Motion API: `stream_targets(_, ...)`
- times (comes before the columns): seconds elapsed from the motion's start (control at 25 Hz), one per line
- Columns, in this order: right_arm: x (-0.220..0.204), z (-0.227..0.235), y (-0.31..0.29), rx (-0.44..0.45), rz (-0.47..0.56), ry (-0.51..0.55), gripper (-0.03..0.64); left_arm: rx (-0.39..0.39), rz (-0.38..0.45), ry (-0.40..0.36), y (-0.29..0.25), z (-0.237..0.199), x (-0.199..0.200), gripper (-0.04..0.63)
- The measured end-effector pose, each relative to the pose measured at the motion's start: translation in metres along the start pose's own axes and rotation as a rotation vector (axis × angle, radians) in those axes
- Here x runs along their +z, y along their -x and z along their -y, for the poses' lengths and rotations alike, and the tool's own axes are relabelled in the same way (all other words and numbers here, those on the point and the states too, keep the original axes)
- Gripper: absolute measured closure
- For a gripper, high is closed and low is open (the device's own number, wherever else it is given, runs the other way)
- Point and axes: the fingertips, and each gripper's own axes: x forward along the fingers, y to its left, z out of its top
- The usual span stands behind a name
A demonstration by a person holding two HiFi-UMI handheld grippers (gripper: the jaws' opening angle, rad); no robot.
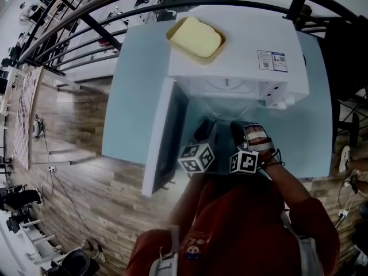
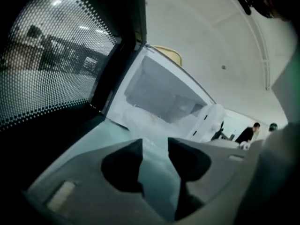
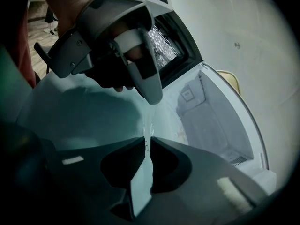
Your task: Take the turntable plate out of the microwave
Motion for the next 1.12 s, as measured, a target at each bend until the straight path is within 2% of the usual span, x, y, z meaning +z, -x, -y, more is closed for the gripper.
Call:
stream_targets(0.16, -0.001, 0.000, 0.003, 0.005, 0.001, -0.009, 0.584, -0.057, 0.006, 0.208, -0.011, -0.003, -0.004, 0.370)
stream_targets(0.52, 0.001, -0.005, 0.011, 0.019, 0.006, -0.043, 0.581, -0.174, 0.021, 0.595, -0.044, -0.006, -0.012, 0.350)
stream_targets(0.72, 0.001, -0.008, 0.017, 0.029, 0.004, -0.070, 0.580, -0.218, 0.041, 0.691, -0.060, -0.007, -0.013, 0.351)
stream_targets(0.88, 0.003, -0.011, 0.019, 0.035, 0.013, -0.070, 0.580, -0.246, 0.051, 0.795, -0.074, -0.009, -0.014, 0.364)
stream_targets(0.96, 0.003, -0.012, 0.019, 0.040, 0.013, -0.070, 0.580, -0.267, 0.061, 0.805, -0.077, -0.007, -0.011, 0.373)
stream_targets(1.0, 0.003, -0.013, 0.019, 0.040, 0.012, -0.071, 0.580, -0.276, 0.063, 0.804, -0.077, -0.006, -0.010, 0.384)
stream_targets(1.12, 0.002, -0.015, 0.020, 0.042, 0.009, -0.069, 0.580, -0.286, 0.073, 0.817, -0.081, -0.004, -0.009, 0.473)
